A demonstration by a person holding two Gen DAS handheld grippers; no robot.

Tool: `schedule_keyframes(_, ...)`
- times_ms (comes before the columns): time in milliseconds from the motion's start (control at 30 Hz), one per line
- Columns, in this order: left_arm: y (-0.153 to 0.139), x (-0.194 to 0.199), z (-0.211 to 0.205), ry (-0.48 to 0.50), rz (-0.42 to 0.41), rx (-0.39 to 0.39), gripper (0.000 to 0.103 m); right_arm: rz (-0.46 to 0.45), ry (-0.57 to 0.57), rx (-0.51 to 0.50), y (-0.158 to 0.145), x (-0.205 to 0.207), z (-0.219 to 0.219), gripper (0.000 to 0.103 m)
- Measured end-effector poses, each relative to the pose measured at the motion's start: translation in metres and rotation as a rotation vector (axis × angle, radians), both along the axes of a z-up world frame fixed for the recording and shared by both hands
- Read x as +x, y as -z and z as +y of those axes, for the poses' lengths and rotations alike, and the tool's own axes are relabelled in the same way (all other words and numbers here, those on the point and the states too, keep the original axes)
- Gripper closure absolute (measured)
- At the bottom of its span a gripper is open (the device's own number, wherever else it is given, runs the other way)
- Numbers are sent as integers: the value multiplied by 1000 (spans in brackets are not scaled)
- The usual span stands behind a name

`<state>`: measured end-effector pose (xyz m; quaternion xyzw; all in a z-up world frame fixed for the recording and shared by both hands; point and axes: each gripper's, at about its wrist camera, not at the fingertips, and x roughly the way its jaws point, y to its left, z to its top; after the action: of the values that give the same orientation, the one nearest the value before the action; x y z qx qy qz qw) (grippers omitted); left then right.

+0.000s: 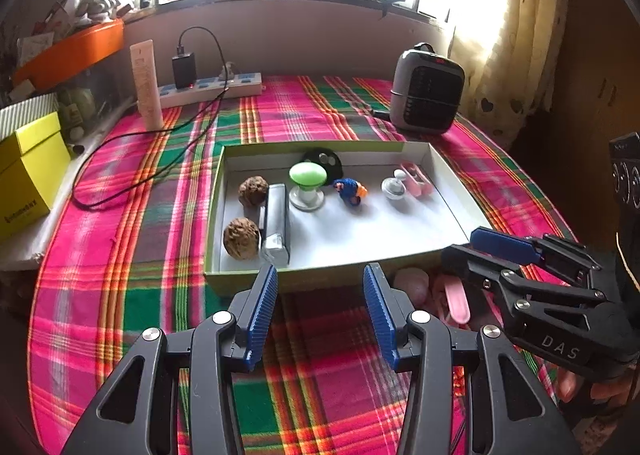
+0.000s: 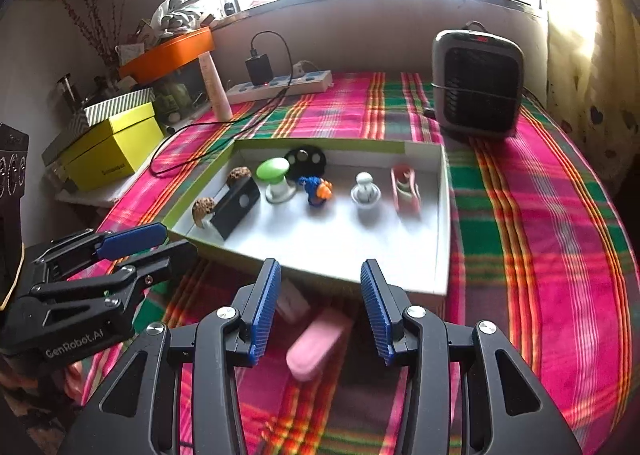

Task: Organize objects
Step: 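Open both grippers to release the stick and knotted toy, then withdraw, then grasp the white jar with the left gripper while the right grasps the pink clip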

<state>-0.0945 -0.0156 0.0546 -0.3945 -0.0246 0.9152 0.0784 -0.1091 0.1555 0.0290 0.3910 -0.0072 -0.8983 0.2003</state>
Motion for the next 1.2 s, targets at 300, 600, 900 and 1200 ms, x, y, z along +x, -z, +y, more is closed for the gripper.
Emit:
schedule_keyframes(300,12,6,4,21,-28,28,59,-49,41,-1,17,14,7,60)
schedule_keyframes(600,15,8,4,23,-42,36,59,-55,26,34,24,16,-3,60)
schedule_keyframes(900,16,7,3,18,-49,37,59,-70,19,56,30,15,-10,60)
schedule_keyframes(1200,19,2,5,37,-65,50,59,-59,35,100,33,14,-9,60)
